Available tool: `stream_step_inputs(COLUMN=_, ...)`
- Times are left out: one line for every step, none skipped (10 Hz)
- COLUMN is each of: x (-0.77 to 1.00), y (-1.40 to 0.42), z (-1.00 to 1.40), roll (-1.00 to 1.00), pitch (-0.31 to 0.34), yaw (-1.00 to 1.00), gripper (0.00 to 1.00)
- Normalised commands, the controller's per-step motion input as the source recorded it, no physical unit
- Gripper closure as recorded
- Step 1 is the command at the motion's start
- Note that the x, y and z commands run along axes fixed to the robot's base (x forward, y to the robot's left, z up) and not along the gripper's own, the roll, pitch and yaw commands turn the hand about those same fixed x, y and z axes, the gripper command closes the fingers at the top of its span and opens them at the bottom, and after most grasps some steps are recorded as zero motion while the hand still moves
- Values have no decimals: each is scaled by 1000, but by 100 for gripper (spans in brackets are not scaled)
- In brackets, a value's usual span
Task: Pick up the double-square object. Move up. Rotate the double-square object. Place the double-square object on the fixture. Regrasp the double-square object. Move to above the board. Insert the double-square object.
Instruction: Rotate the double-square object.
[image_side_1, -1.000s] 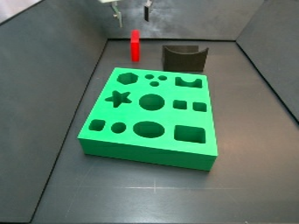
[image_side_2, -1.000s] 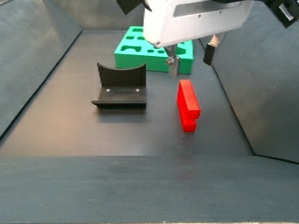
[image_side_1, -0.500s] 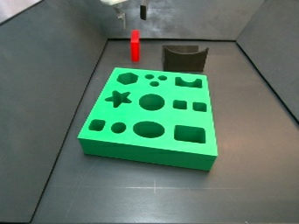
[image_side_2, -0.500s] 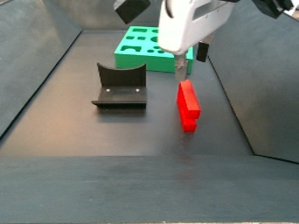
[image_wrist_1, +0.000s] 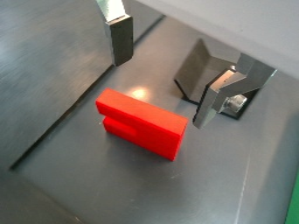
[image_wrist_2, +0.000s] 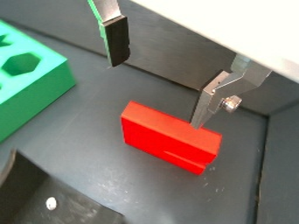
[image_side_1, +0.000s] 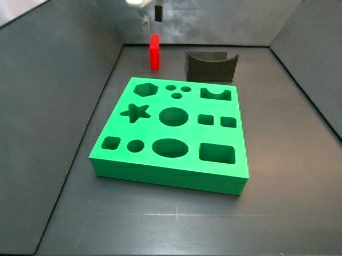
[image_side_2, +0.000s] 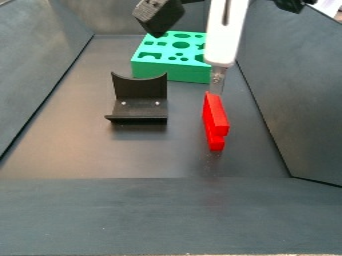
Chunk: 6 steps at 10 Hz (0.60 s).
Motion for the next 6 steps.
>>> stream_step_inputs(x=35, y=6, z=-38, roll=5, pitch=-4, yaw=1000, gripper=0)
stream_step_inputs(x=35, y=6, z=-38, roll=6, pitch=-4, yaw=1000, gripper=0)
stream_step_inputs(x=35, y=6, z=-37, roll=6, pitch=-4, yaw=1000, gripper=0)
stream_step_inputs(x=35, y=6, z=-37, roll=6, pitch=-4, yaw=1000, gripper=0)
stream_step_inputs(x=35, y=6, z=-37, roll=6, pitch=-5, yaw=1000, gripper=0)
stream_step_inputs(x=35, y=6, z=-37, roll=7, pitch=-5, yaw=1000, gripper=0)
